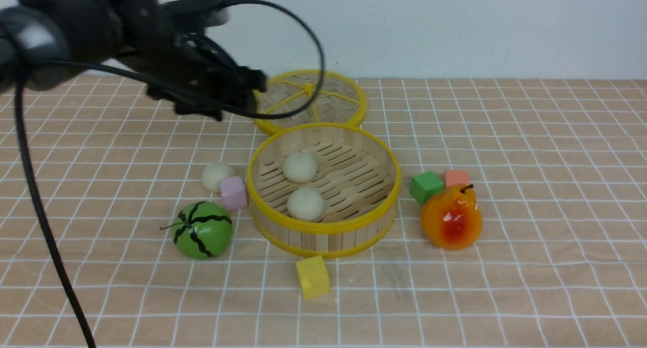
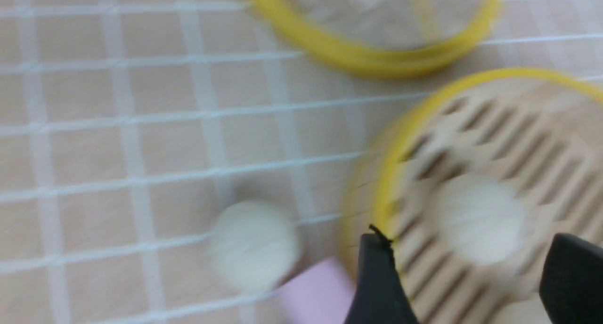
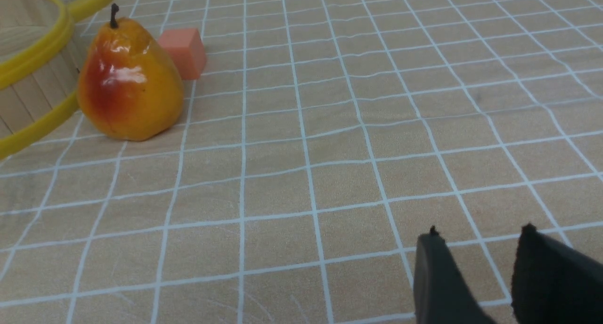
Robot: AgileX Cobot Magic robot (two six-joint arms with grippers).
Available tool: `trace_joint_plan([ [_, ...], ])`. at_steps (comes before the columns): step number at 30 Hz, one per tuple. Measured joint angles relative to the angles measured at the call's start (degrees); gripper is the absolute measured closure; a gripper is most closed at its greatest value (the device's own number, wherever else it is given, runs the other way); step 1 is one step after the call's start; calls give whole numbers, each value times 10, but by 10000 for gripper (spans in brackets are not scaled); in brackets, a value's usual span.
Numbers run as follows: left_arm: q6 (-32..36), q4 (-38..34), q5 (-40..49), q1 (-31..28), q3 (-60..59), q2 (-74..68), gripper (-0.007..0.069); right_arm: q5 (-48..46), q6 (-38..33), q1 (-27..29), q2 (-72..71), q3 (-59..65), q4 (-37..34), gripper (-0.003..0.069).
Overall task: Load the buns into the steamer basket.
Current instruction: Use the left arm to grab a steamed stuffed bun
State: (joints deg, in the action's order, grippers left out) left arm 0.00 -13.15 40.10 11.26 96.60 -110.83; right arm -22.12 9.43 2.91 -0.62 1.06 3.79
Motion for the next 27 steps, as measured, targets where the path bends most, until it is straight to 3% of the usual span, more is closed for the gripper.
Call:
trace_joint_plan([
  [12, -5, 23, -10, -19, -1, -73, 350, 0, 0, 0, 0, 0, 0, 418],
  [27, -48, 50, -48, -20, -1, -131, 356, 0, 0, 0, 0, 0, 0, 418],
])
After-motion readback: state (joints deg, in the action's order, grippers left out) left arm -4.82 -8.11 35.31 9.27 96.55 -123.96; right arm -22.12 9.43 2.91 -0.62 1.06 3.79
